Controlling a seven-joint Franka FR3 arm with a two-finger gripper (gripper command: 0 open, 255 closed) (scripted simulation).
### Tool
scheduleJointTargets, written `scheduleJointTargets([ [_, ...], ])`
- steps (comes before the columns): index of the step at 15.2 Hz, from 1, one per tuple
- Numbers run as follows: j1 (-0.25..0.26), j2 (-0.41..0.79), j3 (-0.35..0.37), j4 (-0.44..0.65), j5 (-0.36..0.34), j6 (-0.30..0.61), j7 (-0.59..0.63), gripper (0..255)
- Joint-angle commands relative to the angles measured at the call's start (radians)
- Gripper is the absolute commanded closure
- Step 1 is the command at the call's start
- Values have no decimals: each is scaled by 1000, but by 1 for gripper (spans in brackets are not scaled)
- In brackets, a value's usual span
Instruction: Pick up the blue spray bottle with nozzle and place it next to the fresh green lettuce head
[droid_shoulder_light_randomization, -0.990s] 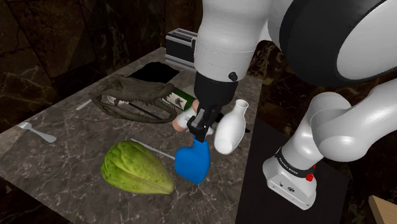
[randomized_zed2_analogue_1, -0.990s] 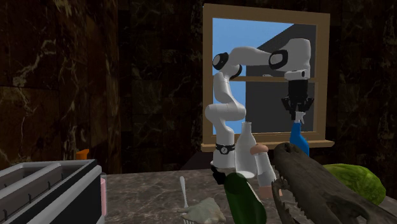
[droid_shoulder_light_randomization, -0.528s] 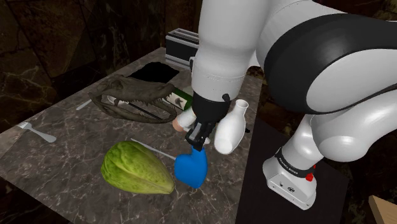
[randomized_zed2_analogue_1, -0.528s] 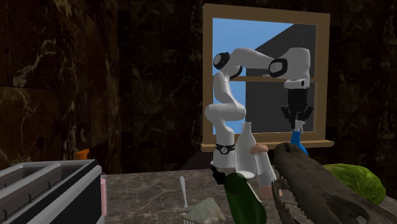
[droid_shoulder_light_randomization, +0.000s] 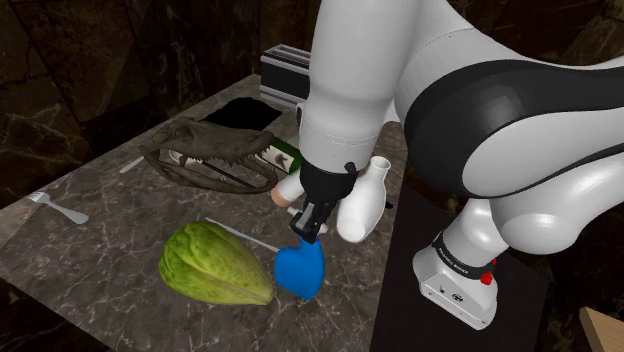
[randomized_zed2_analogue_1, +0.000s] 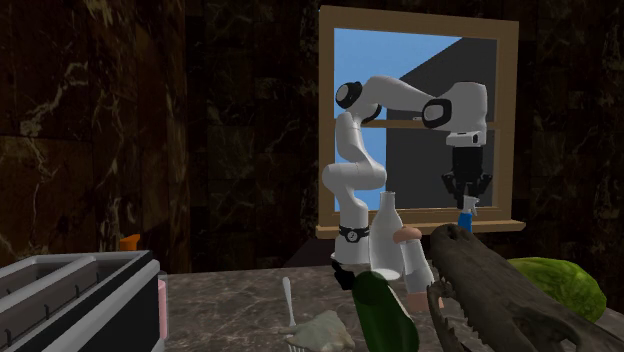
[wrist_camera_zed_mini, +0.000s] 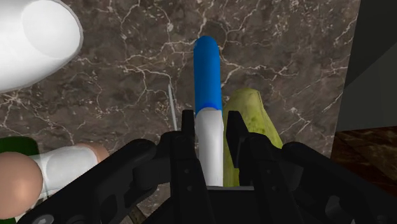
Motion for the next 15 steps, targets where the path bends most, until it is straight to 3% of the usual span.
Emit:
scheduleJointTargets([
  [1, 0, 0, 0, 0, 0, 0, 0, 255],
  [3, 0, 0, 0, 0, 0, 0, 0, 255],
  [4, 0, 0, 0, 0, 0, 0, 0, 0],
  [9, 0, 0, 0, 0, 0, 0, 0, 0],
  [13, -3, -39, -36, 99, -16, -137, -1, 0],
  [15, -2, -39, -37, 99, -16, -137, 0, 0],
])
